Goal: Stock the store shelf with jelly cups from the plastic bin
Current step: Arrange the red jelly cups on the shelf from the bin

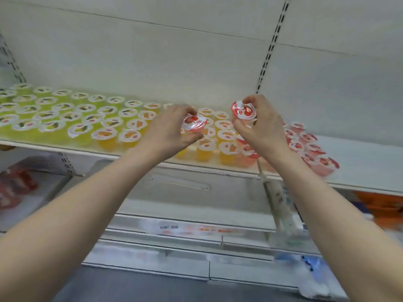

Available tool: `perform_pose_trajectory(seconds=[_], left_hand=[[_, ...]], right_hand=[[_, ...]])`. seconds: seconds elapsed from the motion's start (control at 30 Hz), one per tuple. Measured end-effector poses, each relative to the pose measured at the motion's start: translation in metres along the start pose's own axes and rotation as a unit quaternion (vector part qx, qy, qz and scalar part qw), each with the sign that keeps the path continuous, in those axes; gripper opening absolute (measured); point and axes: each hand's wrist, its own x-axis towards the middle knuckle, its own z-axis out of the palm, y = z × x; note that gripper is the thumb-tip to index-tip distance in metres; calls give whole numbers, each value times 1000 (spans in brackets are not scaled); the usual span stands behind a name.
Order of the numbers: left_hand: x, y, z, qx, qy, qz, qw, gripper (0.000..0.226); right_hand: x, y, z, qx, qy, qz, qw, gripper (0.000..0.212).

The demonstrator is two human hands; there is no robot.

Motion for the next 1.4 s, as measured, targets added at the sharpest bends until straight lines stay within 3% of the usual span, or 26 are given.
perform_pose_trajectory(seconds=[0.4, 0.93, 1.2, 1.4], left_hand=[[100, 138, 127, -54, -29, 44, 997, 51], [161, 191, 205, -89, -85, 44, 991, 49], [178, 201, 226, -67, -40, -15, 997, 52], [182, 202, 230, -37, -13, -61, 997, 56]], right_hand=[[19, 180, -129, -50, 8, 131, 990, 34], [-1, 289, -153, -72, -27, 266, 961, 32], [21, 349, -109, -35, -139, 215, 966, 33], [38, 376, -85, -11, -168, 183, 969, 35]])
